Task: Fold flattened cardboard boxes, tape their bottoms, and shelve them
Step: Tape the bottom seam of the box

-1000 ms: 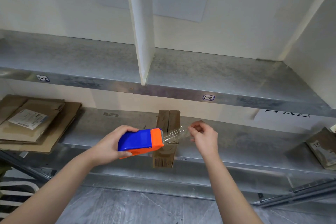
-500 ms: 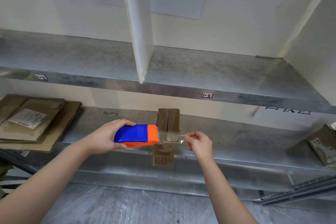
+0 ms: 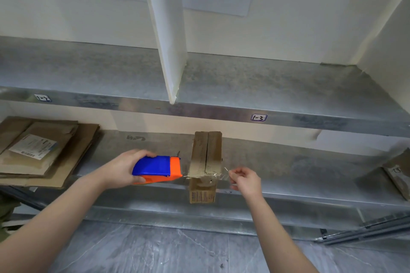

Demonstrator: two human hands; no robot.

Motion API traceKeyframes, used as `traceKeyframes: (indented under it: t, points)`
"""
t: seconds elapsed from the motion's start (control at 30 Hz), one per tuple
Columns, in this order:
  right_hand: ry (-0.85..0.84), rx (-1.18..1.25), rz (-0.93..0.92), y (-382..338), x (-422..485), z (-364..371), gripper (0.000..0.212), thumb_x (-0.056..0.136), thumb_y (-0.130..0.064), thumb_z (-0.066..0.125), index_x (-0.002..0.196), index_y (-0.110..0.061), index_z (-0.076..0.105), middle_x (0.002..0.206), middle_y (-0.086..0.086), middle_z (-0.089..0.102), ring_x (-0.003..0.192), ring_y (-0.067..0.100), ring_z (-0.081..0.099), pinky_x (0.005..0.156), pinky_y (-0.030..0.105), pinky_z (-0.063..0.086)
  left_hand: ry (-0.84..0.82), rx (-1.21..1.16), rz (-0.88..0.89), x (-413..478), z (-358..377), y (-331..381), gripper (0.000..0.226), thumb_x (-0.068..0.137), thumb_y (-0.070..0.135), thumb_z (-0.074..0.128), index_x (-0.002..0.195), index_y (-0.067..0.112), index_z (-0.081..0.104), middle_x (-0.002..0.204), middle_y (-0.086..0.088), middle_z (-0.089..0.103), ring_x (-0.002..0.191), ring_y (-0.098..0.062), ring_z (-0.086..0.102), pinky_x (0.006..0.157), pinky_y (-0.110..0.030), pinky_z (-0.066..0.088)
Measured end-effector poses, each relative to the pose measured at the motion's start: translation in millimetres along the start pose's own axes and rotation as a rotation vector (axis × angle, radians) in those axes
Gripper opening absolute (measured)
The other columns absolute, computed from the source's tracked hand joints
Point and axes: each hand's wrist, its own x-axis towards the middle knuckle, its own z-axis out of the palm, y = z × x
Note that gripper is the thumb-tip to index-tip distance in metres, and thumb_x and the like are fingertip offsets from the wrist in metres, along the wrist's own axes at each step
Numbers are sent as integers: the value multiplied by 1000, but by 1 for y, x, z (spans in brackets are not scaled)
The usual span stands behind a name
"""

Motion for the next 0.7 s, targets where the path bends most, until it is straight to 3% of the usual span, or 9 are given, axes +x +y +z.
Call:
traceKeyframes:
  t: [0.13,0.27,0.33,0.43,0.57,0.7]
  points:
    - [-13,-49,34,7,5,17,7,90,-17,68,86,-14,64,87,8,70,73,15,67,60,25,58,5,-6,10,4,11,0,65,77,33,78,122,49,34,127,16,43,115,-2,40,86,-2,26]
    - [-13,-2,71,8,7,36,11,89,-17,69,97,-14,61,95,7,67,80,17,67,59,27,59,7,18,-7,12,17,3,67,77,32,77,135,33,42,131,10,46,117,-5,41,91,-12,28]
    - [17,-46,23,11,6,42,26,85,-19,72,105,-17,56,98,3,63,86,17,65,68,32,59,5,40,-16,15,15,3,68,78,31,77,136,31,43,131,7,48,118,-9,42,92,-16,30]
    - [78,-305,-204,13,3,40,31,83,-15,70,110,-23,56,111,-3,61,102,16,60,87,32,51,2,59,-3,20,12,4,66,79,31,75,137,31,43,128,6,49,117,-12,45,92,-19,35]
    - [-198,-230,-348,-3,0,30,55,85,-16,68,132,-37,50,133,-14,49,121,7,48,104,30,42,3,58,30,26,15,9,66,79,31,75,137,33,43,127,7,48,116,-11,45,95,-22,39]
    - [-278,-265,-307,-14,3,31,50,85,-30,72,127,-47,51,147,-4,40,133,17,43,112,36,39,21,43,40,25,16,7,66,79,30,75,137,32,43,127,7,49,114,-9,44,94,-22,39]
